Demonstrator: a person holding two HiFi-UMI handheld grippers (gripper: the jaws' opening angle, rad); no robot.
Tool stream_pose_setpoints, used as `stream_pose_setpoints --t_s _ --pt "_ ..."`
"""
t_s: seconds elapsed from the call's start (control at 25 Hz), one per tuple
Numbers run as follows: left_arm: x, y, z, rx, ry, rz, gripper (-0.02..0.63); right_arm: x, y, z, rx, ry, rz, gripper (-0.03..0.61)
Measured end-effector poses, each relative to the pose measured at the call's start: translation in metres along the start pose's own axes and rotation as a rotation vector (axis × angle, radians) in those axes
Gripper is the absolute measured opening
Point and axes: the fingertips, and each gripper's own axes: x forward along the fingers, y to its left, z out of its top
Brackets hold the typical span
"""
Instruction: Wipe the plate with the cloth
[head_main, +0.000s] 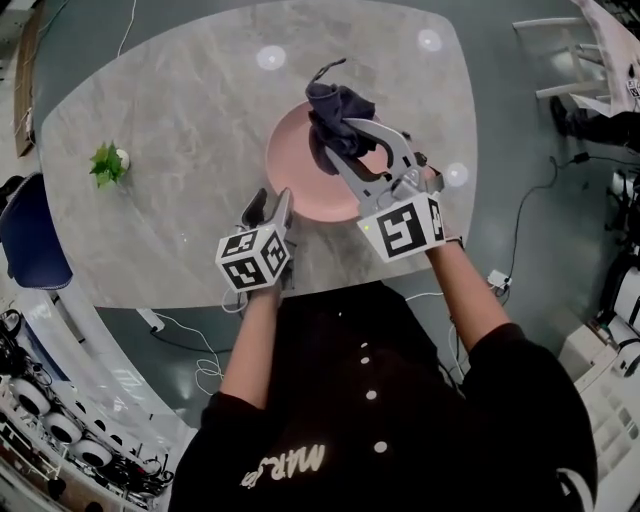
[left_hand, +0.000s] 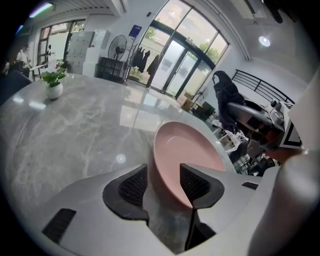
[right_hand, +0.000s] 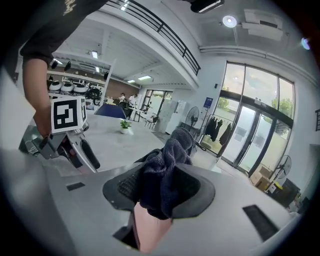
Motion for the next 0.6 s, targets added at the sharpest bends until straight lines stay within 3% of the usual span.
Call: stream_pose_setpoints --t_s 0.28,0.44,0.6 --pt "0.021 0.005 -0.004 -0.030 0.032 -0.012 0.181 0.034 0.014 -0.007 -0.037 0.002 0.037 0.139" --pt "0.031 0.006 -0.004 -0.098 0.063 -0.029 0.173 0.049 0.020 -0.017 -0.071 0.026 0.051 0.140" --pt "0.038 0.010 -0.007 -0.144 0.110 -0.008 0.112 0.063 0.032 -0.027 -0.131 0.056 0.081 0.138"
